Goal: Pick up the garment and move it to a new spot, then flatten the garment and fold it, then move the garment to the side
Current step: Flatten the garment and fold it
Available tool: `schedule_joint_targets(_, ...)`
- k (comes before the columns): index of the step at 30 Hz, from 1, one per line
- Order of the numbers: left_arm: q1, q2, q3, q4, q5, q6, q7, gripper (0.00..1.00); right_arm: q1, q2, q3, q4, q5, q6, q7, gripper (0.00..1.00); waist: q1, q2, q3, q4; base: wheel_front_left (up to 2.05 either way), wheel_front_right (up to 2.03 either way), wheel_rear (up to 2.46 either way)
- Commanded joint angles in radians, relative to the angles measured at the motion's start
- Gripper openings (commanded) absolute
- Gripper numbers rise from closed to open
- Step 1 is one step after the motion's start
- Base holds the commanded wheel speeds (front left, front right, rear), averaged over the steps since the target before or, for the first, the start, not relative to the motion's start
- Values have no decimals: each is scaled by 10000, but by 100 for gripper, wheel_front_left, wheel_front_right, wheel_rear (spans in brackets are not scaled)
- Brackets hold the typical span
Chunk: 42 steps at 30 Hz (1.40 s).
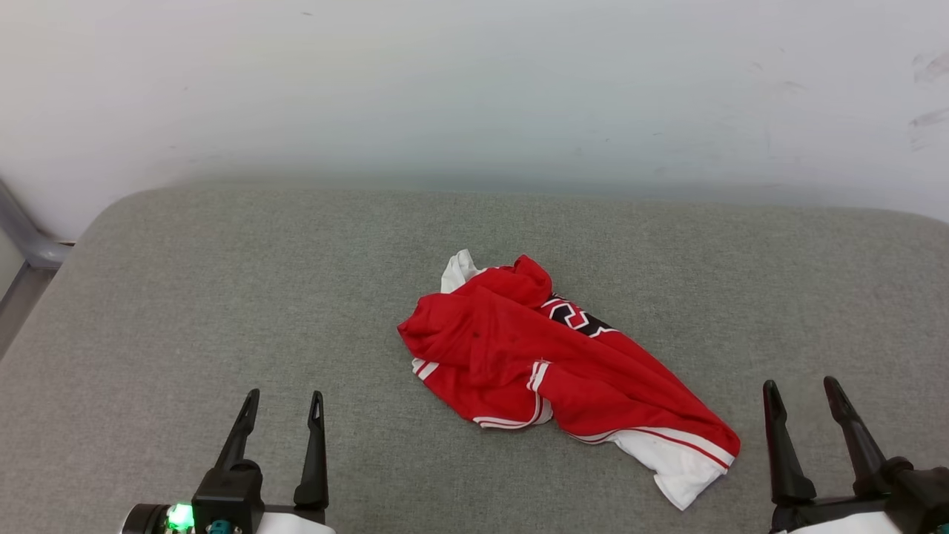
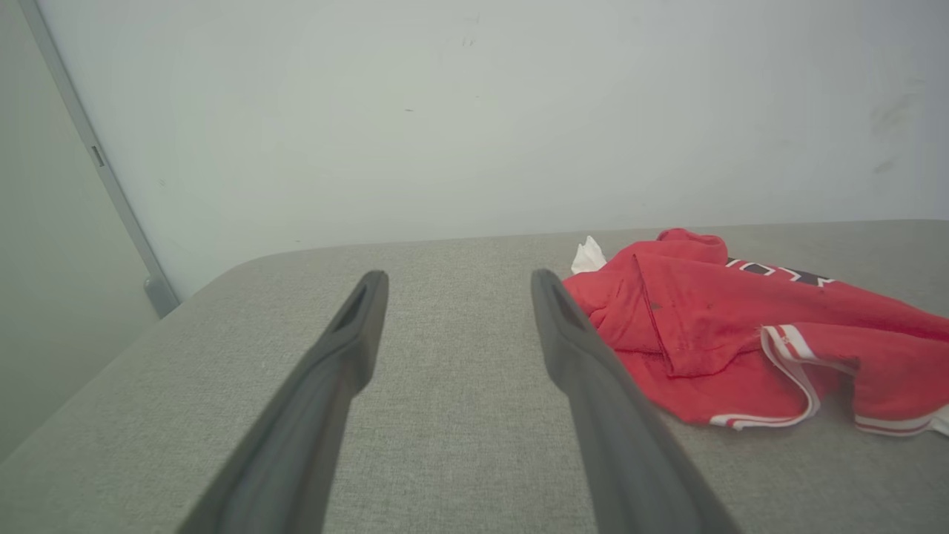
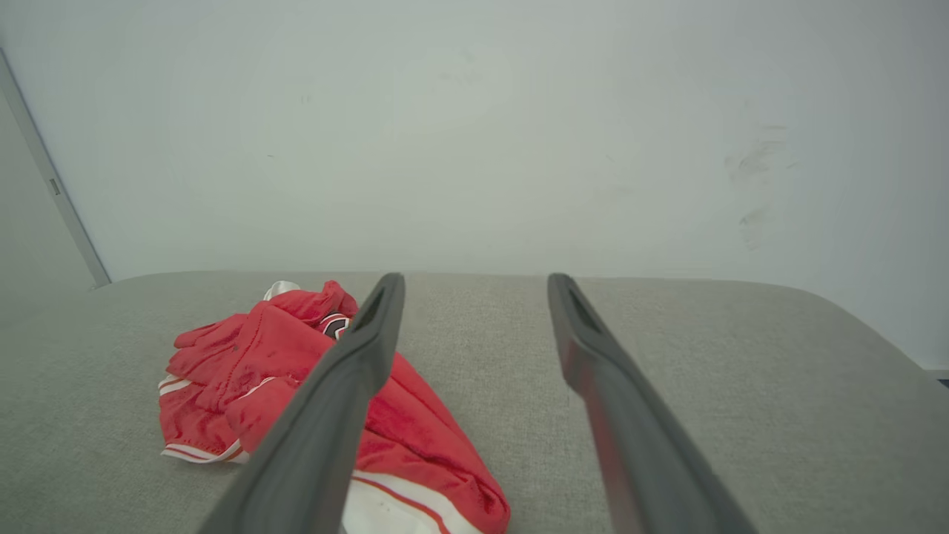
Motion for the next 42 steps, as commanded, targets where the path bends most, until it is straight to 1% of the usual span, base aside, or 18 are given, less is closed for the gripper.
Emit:
schedule_joint_targets(1, 50, -77, 38, 30, 14, -58, -26, 100, -162, 28, -44, -75, -45, -7, -20, 100, 0, -1, 10, 9, 0, 0, 0)
schedule_joint_targets(2, 27, -99, 21, 39, 6, -93, -26, 100, -194, 28, -61, -113, -68, -7, -20, 100, 0, -1, 18, 16, 0, 0, 0)
schedule_joint_targets(6, -447, -46, -123, 80, -5, -509, -26, 100, -220, 28, -115, -214, -69, -7, -20, 100, 0, -1, 78, 61, 0, 0, 0)
schedule_joint_targets(9, -1038, 121, -250, 216, 17, -987, -26, 100, -170, 28, -66, -266, -47, -7, -20, 100, 0, -1, 139, 54, 0, 0, 0)
schedule_joint_targets(13, -2062, 550, -542, 729, -184, -1648, -26, 100, -123, 28, 26, -263, -16, -7, -20, 100, 0, -1, 214, -39, 0, 0, 0)
schedule_joint_targets(15, -2640, 837, -876, 1119, -363, -1846, 30, 100, -137, 26, 32, -265, -19, -8, -20, 100, 0, -1, 258, -104, 0, 0, 0)
schedule_joint_targets(16, -2954, 1009, -1087, 1277, -511, -1926, 249, 100, -158, 26, 37, -281, -29, -7, -20, 100, 0, -1, 300, -141, 0, 0, 0)
schedule_joint_targets(18, -3628, 1416, -1652, 1449, -929, -1981, 814, 100, -242, 28, 21, -301, -54, -7, -20, 100, 0, -1, 407, -199, 0, 0, 0)
schedule_joint_targets(19, -3952, 1659, -2141, 1469, -1284, -1977, 1184, 100, -299, 28, 18, -321, -65, -7, -20, 100, 0, -1, 462, -232, 0, 0, 0)
schedule_joint_targets(24, -5642, 3003, -4274, 1144, -3609, -1982, 3343, 100, -442, 28, -1, -367, -87, -7, -20, 100, 0, -1, 736, -373, 0, 0, 0)
schedule_joint_targets(26, -6197, 3420, -5071, 1040, -4545, -1984, 4367, 100, -511, 26, 0, -365, -70, -7, -20, 100, 0, -1, 842, -448, 0, 0, 0)
schedule_joint_targets(27, -7027, 3961, -6060, 989, -5782, -1985, 5865, 100, -639, 28, 32, -384, -45, -7, -20, 100, 0, -1, 1027, -582, 0, 0, 0)
schedule_joint_targets(28, -7278, 4132, -6383, 972, -6123, -1986, 6344, 100, -671, 26, 38, -386, -41, -7, -20, 100, 0, -1, 1091, -633, 0, 0, 0)
schedule_joint_targets(30, -7743, 4375, -6967, 1033, -6698, -1986, 7210, 100, -753, 26, 45, -386, -42, -7, -20, 100, 0, -1, 1225, -744, 0, 0, 0)
schedule_joint_targets(33, -8368, 4696, -7808, 1182, -7172, -1987, 8106, 100, -916, 25, 62, -418, -44, -7, -20, 100, 0, -1, 1483, -948, 0, 0, 0)
schedule_joint_targets(38, -9096, 4971, -9196, 1507, -7840, -1986, 8962, 100, -1165, 28, 13, -461, -32, -7, -20, 100, 0, -1, 1929, -1231, 0, 0, 0)
schedule_joint_targets(42, -9535, 5080, -10196, 1903, -8190, -1988, 9231, 100, -1410, 26, 35, -499, -15, -7, -20, 100, 0, -1, 2366, -1429, 0, 0, 0)
